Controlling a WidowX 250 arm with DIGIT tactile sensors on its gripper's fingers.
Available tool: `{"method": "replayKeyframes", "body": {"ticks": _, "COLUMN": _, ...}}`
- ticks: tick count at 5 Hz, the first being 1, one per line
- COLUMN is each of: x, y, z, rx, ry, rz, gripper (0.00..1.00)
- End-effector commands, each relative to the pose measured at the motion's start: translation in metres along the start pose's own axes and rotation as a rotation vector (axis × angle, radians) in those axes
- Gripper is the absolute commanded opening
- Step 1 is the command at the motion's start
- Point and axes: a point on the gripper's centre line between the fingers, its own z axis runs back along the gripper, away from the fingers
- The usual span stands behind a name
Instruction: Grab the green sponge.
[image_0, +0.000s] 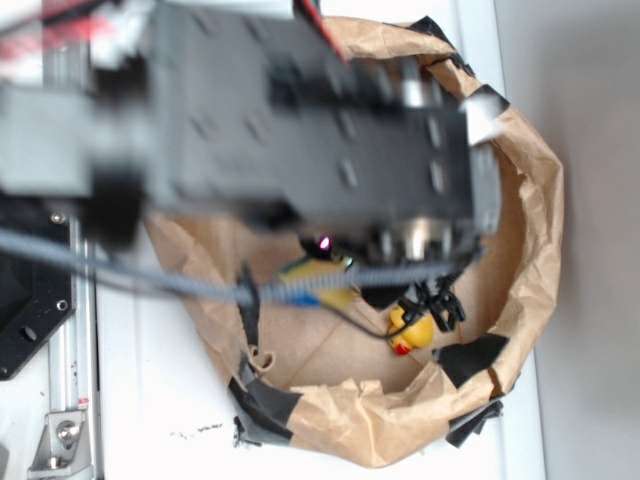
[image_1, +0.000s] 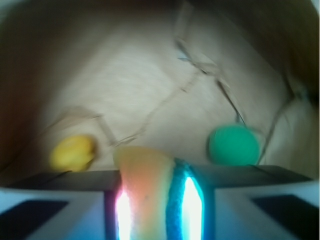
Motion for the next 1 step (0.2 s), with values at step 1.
{"method": "replayKeyframes", "body": {"ticks": 1, "x": 0.0293, "y": -0.0015, "z": 0.0549, "rx": -0.062, "ry": -0.199, "rz": -0.059, "gripper": 0.0}}
